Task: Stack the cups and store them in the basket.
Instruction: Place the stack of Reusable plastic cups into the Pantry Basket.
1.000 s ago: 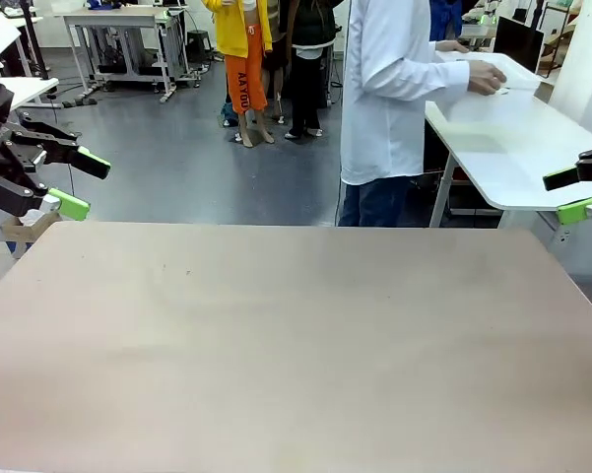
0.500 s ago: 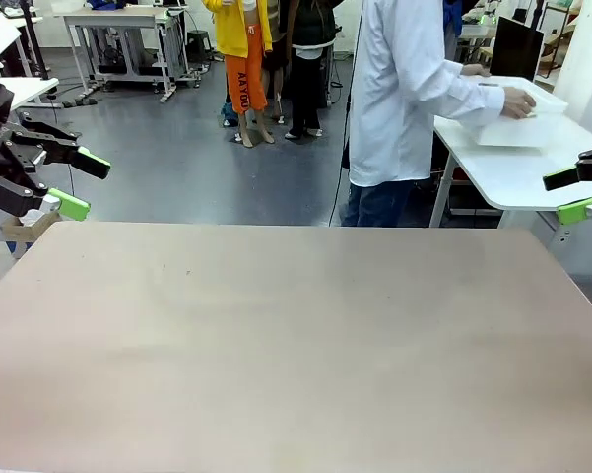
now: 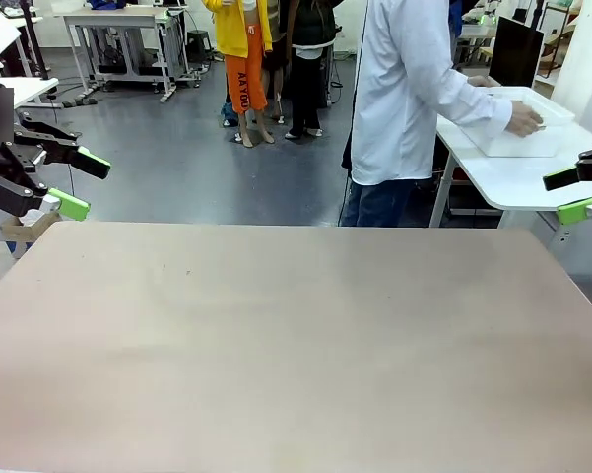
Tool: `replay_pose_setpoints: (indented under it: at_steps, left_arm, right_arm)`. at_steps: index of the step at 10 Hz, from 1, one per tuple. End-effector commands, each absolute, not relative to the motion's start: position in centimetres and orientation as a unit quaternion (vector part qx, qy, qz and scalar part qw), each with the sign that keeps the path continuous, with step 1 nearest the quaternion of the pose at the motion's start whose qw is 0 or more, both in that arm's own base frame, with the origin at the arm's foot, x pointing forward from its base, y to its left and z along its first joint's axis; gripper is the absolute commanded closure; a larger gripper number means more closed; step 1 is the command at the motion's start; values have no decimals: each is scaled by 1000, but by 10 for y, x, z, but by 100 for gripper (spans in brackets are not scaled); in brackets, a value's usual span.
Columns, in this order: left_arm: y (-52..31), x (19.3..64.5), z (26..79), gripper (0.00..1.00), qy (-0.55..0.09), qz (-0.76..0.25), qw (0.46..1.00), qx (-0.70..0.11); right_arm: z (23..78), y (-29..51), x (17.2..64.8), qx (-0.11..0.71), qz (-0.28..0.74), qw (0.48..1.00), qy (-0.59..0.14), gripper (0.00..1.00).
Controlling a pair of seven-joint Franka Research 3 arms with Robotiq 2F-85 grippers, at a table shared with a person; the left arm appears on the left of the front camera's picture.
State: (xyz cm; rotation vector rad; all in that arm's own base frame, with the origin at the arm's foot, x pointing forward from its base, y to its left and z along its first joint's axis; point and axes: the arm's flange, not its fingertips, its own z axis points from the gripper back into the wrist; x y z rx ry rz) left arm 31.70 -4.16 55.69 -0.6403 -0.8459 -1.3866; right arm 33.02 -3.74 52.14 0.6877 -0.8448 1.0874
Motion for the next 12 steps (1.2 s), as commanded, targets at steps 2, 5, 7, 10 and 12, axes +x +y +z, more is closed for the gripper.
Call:
replay_pose_setpoints:
  at_steps: [2,5,7,10,12]
  left_arm:
    - [-42,317,560,0,-374,-606,640,-287]
    - [-42,317,560,0,-374,-606,640,-287]
    - [-42,317,560,0,-374,-606,640,-287]
    - [-42,317,560,0,-374,-606,640,-287]
    - [-42,317,560,0,-374,-606,640,-287]
  right_arm:
    - [524,-36,332,315,490,712,-391,0]
    - [524,-36,332,315,490,712,-391,0]
    - [524,-36,332,315,490,712,-391,0]
    - [524,-36,332,315,490,712,-391,0]
    - [524,-36,332,315,490,712,-391,0]
